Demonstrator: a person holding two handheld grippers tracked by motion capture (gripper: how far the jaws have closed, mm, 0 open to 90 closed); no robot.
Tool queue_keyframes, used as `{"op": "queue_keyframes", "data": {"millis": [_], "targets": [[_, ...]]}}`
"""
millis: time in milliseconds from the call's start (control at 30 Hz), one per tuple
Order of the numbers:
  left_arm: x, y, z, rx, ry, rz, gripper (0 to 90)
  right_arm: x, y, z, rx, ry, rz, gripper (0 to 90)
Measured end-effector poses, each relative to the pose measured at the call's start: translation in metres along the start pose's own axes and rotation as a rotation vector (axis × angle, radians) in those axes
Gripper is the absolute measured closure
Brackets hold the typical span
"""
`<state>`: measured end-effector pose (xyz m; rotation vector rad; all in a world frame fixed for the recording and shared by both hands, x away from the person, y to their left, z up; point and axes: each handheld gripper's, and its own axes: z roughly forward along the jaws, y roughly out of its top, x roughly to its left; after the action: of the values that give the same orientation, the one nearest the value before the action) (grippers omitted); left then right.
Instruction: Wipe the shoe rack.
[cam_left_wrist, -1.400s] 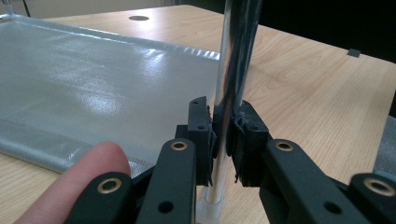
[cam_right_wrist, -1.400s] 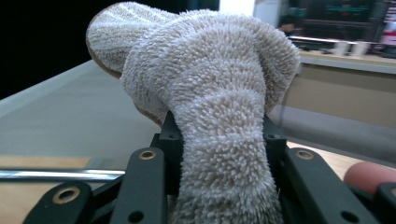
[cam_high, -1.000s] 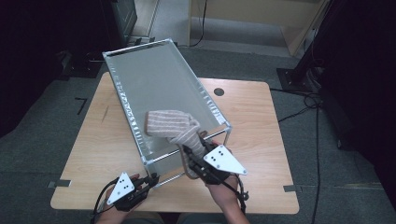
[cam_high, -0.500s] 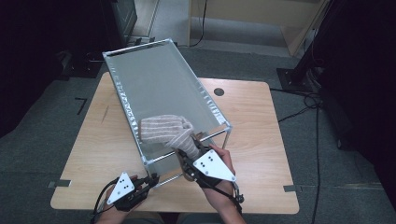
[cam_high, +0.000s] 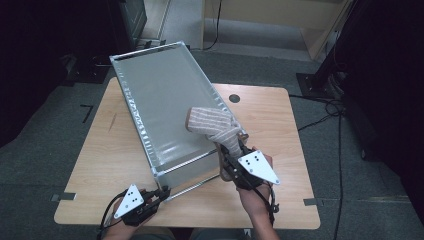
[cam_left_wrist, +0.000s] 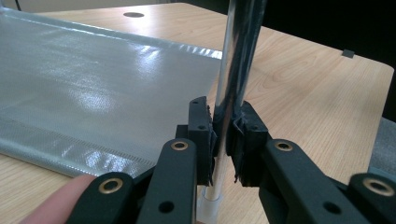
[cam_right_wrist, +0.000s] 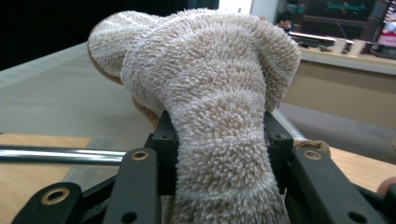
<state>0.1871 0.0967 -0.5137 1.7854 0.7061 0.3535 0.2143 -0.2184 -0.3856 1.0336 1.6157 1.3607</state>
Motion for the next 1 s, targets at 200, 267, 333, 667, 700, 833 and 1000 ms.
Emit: {"op": "queue_keyframes", "data": {"millis": [200, 267, 333, 667, 700, 833, 1000], "targets": [[0.0, 0.0, 0.0, 0.002, -0.002, -0.001, 80.4, 0.028, -0.001, -0.003, -0.014, 0.074, -0.024, 60.7], [0.0, 0.0, 0.0, 0.002, -0.004, -0.002, 80.4, 0.038, 0.0, -0.005, -0.015, 0.107, -0.036, 60.7], [0.0, 0.0, 0.0, 0.002, -0.003, -0.001, 80.4, 0.047, 0.0, -0.006, -0.014, 0.134, -0.037, 60.7], [0.0, 0.0, 0.001, 0.003, -0.004, 0.001, 80.5, 0.088, -0.006, -0.013, -0.052, 0.261, -0.095, 62.0], [0.0, 0.0, 0.001, 0.004, -0.004, 0.001, 80.5, 0.088, -0.006, -0.013, -0.054, 0.257, -0.108, 62.2], [0.0, 0.0, 0.001, 0.005, -0.006, 0.0, 80.6, 0.081, -0.005, -0.013, -0.043, 0.245, -0.091, 62.7], [0.0, 0.0, 0.001, 0.004, -0.005, 0.001, 80.7, 0.063, -0.008, -0.012, -0.045, 0.161, -0.087, 62.6]]}}
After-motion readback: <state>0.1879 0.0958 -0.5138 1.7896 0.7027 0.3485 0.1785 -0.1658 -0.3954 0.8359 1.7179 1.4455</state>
